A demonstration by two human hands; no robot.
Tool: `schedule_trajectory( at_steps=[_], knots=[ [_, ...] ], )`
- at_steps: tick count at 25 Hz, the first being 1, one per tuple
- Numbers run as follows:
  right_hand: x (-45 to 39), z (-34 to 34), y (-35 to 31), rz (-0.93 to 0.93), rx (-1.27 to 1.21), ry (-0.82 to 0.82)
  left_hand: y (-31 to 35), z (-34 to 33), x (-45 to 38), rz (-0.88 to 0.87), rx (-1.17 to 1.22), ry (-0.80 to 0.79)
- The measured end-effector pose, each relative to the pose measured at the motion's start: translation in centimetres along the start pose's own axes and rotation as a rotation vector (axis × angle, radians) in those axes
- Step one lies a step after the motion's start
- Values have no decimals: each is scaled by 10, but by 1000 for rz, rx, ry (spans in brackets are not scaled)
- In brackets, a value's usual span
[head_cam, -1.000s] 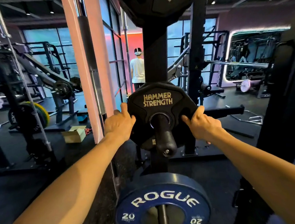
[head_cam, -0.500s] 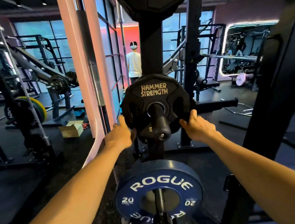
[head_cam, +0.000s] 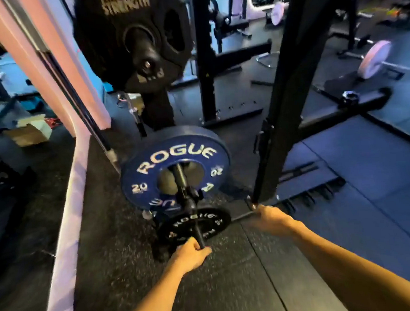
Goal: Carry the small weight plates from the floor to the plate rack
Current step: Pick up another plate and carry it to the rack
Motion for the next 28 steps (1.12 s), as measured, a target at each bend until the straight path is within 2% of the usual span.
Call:
schedule_trajectory(
  at_steps=[3, 6, 9, 11, 15, 18, 24, 28],
  knots=[
    [56, -105, 80, -162, -113, -131, -28, -104, 14, 34, -88, -259],
    [133, -185, 142, -372, -218, -227, -41, -179, 37, -3, -246, -383],
    [207, -243, 202, -567, -376, -313, -35, -241, 66, -76, -466, -561],
    [243, -259, 240, -662, -486, -299, -22, -267, 74, -94, -590, -626],
    [275, -243, 293, -724, -605, -136, 49, -304, 70, -175, -734, -662],
    [288, -228, 343, -717, -676, -114, 134, -341, 64, -237, -773, -594],
    [338, -133, 492, -785, -749, 108, 281, -444, 76, -361, -799, -536],
    [359, -97, 565, -836, -783, 198, 344, -500, 95, -389, -792, -536]
  ],
)
Point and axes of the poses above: each hand's wrist, its own x-axis away from the middle knuckle, its own z-axis out of the back of the hand, y = z × x, the point moved 10 cm from there along -x, towards the middle knuckle, and after that the axes turned 4 degrees about z, right-handed, at the moved point
